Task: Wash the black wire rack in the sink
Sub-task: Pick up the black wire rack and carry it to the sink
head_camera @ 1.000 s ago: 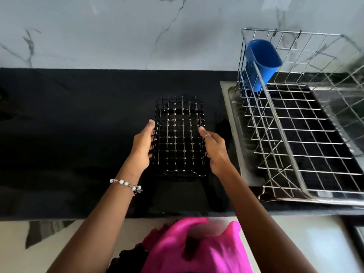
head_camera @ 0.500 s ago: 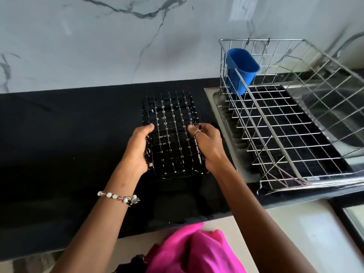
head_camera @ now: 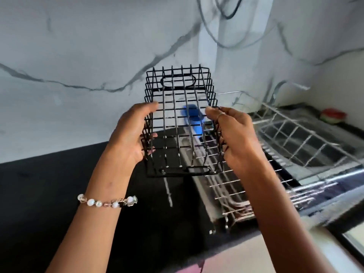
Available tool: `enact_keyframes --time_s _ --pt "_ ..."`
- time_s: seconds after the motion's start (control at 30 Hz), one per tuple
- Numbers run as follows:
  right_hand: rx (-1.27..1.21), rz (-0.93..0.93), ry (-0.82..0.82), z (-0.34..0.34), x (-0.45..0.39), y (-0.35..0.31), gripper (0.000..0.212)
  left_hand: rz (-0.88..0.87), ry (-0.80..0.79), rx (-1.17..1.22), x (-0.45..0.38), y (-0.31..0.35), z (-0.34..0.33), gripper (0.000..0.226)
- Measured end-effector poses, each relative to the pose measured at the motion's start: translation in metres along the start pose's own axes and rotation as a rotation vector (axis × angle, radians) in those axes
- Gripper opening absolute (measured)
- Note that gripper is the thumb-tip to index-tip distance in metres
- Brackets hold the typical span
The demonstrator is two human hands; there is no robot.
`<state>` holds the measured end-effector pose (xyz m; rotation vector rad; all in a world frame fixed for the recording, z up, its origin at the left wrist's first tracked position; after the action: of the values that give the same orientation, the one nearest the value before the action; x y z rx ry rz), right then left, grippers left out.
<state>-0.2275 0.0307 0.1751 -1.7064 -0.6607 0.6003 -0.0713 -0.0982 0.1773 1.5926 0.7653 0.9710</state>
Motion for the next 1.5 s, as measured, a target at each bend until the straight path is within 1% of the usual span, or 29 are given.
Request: enact_keyframes --time_s 0.07,0.13,0.27,0.37,0.47,0.57,0.63,0.7,0.77,0.9,0.93,1.03,1.07,1.17,1.2,1.23,1.27,1.37,1.4,1.5 --pt "-0.024 0.030 0.036 0.050 0.005 -0.021 0.005 -0.028 -0.058 -0.011 0.014 0.004 -0.052 0.011" --pt "0.003 0.062 0.089 0.102 0.012 -0.039 0.006 -0.029 -0.114 -0.018 0.030 0.000 -0.105 0.013" --pt "0.066 0.095 0.209 0.214 0.028 -0.067 0.019 0.042 -0.198 -0.024 0.059 -0.024 -0.216 0.015" --pt "0.105 0.112 0.281 0.301 0.041 -0.084 0.017 0.079 -0.299 -0.037 0.083 -0.050 -0.300 0.014" --pt "0.137 0.120 0.348 0.372 0.049 -0.095 0.017 0.110 -0.392 -0.032 0.102 -0.073 -0.371 0.015" --pt "0.152 0.112 0.425 0.433 0.049 -0.097 0.010 0.123 -0.434 -0.019 0.112 -0.090 -0.433 0.017" --pt "0.126 0.094 0.464 0.466 0.044 -0.092 0.008 0.075 -0.452 -0.049 0.110 -0.096 -0.468 0.025" --pt "0.097 0.067 0.490 0.498 0.035 -0.082 0.007 0.014 -0.466 -0.056 0.104 -0.098 -0.503 0.022" --pt "0.059 0.051 0.502 0.522 0.025 -0.073 0.007 -0.029 -0.479 -0.066 0.093 -0.103 -0.534 0.018" --pt "0.036 0.095 0.527 0.572 -0.017 -0.068 0.008 -0.062 -0.487 -0.077 0.058 -0.115 -0.596 0.035" --pt "0.042 0.092 0.522 0.582 -0.028 -0.066 0.008 -0.058 -0.479 -0.080 0.049 -0.120 -0.607 0.033" --pt "0.093 0.050 0.520 0.617 -0.076 -0.059 0.011 -0.032 -0.449 -0.055 0.010 -0.138 -0.647 0.020" --pt "0.105 0.032 0.520 0.629 -0.094 -0.056 0.012 -0.016 -0.428 -0.050 -0.003 -0.143 -0.660 0.023" --pt "0.132 -0.015 0.504 0.655 -0.149 -0.049 0.013 0.079 -0.345 -0.074 -0.045 -0.156 -0.689 0.052" --pt "0.137 -0.027 0.496 0.662 -0.167 -0.045 0.012 0.100 -0.337 -0.075 -0.061 -0.160 -0.699 0.058" --pt "0.139 -0.037 0.480 0.668 -0.184 -0.042 0.012 0.119 -0.335 -0.074 -0.078 -0.165 -0.708 0.059" --pt "0.133 -0.048 0.465 0.672 -0.199 -0.037 0.012 0.138 -0.327 -0.078 -0.092 -0.171 -0.713 0.054" --pt "0.114 -0.095 0.410 0.679 -0.241 -0.020 0.012 0.188 -0.253 -0.060 -0.130 -0.188 -0.720 0.025" --pt "0.107 -0.114 0.395 0.680 -0.254 -0.013 0.013 0.212 -0.235 -0.059 -0.138 -0.194 -0.719 0.022" --pt "0.102 -0.155 0.334 0.677 -0.286 0.007 0.015 0.329 -0.166 -0.027 -0.155 -0.209 -0.711 0.033"
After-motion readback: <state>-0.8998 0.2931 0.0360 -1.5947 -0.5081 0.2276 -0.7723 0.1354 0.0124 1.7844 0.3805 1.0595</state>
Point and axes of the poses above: each hand's wrist, its own x-axis away from the middle knuckle, its own z-axis out of the back of the hand, y = z × x, the point moved 6 cm from there along -x, towards the middle knuckle, and after that the axes turned 3 degrees about -y, right-handed, at the moved point
